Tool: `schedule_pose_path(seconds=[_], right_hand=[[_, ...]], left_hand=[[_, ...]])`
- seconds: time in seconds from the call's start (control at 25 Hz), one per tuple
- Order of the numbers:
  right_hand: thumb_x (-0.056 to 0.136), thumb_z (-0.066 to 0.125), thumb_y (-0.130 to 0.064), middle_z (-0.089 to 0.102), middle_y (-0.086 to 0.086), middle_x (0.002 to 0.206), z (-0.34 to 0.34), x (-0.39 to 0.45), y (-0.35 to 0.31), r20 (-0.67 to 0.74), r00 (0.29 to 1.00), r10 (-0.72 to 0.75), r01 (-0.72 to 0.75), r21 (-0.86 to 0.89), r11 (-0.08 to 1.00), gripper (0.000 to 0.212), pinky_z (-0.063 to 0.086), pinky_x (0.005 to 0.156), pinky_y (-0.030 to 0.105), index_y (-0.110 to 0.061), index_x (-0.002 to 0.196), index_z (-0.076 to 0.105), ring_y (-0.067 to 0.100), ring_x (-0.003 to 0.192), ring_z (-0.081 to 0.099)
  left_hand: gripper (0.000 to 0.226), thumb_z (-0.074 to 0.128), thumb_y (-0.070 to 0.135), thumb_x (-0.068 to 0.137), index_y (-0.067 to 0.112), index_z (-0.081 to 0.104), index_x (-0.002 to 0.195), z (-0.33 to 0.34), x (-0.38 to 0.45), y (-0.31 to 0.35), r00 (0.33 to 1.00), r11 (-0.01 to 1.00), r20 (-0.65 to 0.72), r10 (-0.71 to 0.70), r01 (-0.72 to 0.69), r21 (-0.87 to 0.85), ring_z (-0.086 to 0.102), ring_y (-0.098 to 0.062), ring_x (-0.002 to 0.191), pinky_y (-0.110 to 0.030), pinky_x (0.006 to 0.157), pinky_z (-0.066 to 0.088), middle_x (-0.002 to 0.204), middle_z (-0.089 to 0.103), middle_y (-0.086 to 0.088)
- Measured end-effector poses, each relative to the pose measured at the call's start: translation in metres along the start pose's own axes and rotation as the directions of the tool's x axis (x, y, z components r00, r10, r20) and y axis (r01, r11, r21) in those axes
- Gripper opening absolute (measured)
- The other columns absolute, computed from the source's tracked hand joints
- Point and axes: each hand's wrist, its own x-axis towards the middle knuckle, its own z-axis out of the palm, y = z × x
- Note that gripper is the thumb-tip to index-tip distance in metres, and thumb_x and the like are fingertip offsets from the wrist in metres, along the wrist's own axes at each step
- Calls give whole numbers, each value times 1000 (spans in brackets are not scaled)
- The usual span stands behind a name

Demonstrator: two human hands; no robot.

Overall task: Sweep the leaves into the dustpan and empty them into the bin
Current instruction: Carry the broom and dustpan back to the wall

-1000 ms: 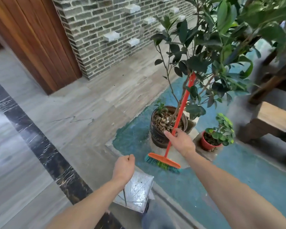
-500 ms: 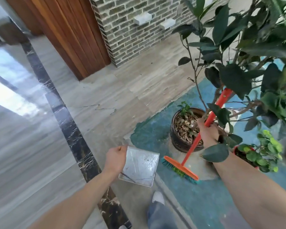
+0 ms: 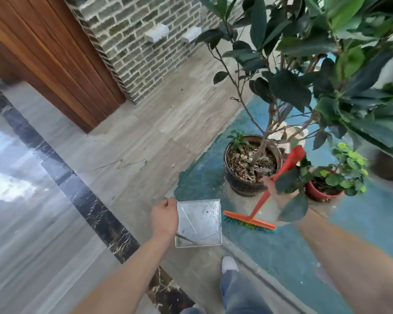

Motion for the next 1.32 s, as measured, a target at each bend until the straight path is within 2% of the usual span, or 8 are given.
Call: schedule_pose_path(seconds=[0.12, 0.24, 0.36, 0.6, 0.76, 0.84, 1.0, 1.32], right_hand=[[86, 66, -36, 66, 7, 77, -25, -43, 31, 5, 988, -152, 149, -241, 959, 23, 46, 64, 29, -18, 72, 61, 23, 68, 60], [86, 60, -43, 66, 8, 76, -44, -86, 72, -20, 991, -134, 121, -324, 938, 29, 46, 67, 31, -16, 79, 65, 27, 74, 61], [85, 58, -43, 69, 17, 81, -71, -139, 104, -177, 978, -109, 46, -327, 944, 35, 50, 71, 36, -10, 82, 70, 37, 87, 66], [84, 57, -42, 71, 24, 90, -145, -290, 209, -512, 858, 37, -153, -186, 971, 39, 52, 74, 40, -6, 88, 73, 40, 93, 66], [86, 56, -38, 70, 22, 82, -196, -396, 299, -688, 705, 174, -218, 24, 976, 36, 51, 72, 38, -7, 78, 71, 38, 88, 67], [87, 56, -37, 70, 21, 84, -210, -436, 334, -750, 623, 224, -242, 88, 966, 33, 53, 75, 41, -7, 78, 69, 39, 88, 66], [87, 57, -38, 71, 23, 84, -248, -534, 417, -847, 393, 358, -322, 238, 916, 36, 51, 68, 38, -6, 80, 72, 41, 86, 67], [80, 54, -38, 69, 14, 66, -330, -741, 583, -827, 9, 562, -355, 523, 775, 31, 44, 58, 34, -14, 62, 63, 38, 72, 66]], left_hand=[[35, 46, 23, 84, 21, 24, 57, -3, -8, -4, 995, 999, 79, 53, -53, -4, 23, -19, 58, -34, 56, 21, 54, 24, 1], [33, 47, 22, 86, 19, 29, 59, -12, -21, -20, 980, 990, 146, 139, -142, 11, 26, -18, 60, -32, 57, 21, 57, 27, -2], [27, 48, 21, 87, 16, 38, 63, -26, -45, -36, 938, 967, 248, 240, -253, 22, 26, -18, 62, -32, 60, 22, 61, 30, -4], [42, 48, 17, 83, 19, 25, 48, -20, -144, -75, 715, 836, 563, 414, -543, 75, 24, -20, 57, -35, 55, 23, 51, 26, 0], [32, 46, 14, 84, 14, 34, 54, 3, -238, -100, 483, 716, 785, 387, -695, 74, 27, -21, 57, -39, 55, 26, 55, 30, -5], [27, 44, 13, 84, 13, 35, 58, 12, -282, -113, 404, 673, 839, 363, -737, 64, 27, -21, 58, -37, 54, 26, 59, 29, -7], [24, 46, 14, 84, 12, 37, 62, 29, -396, -161, 185, 576, 937, 298, -817, -22, 27, -19, 58, -35, 53, 23, 61, 29, -11], [31, 50, 18, 82, 19, 28, 59, 29, -657, -283, -179, 473, 980, 91, -858, -200, 21, -20, 62, -37, 58, 22, 57, 20, -2]])
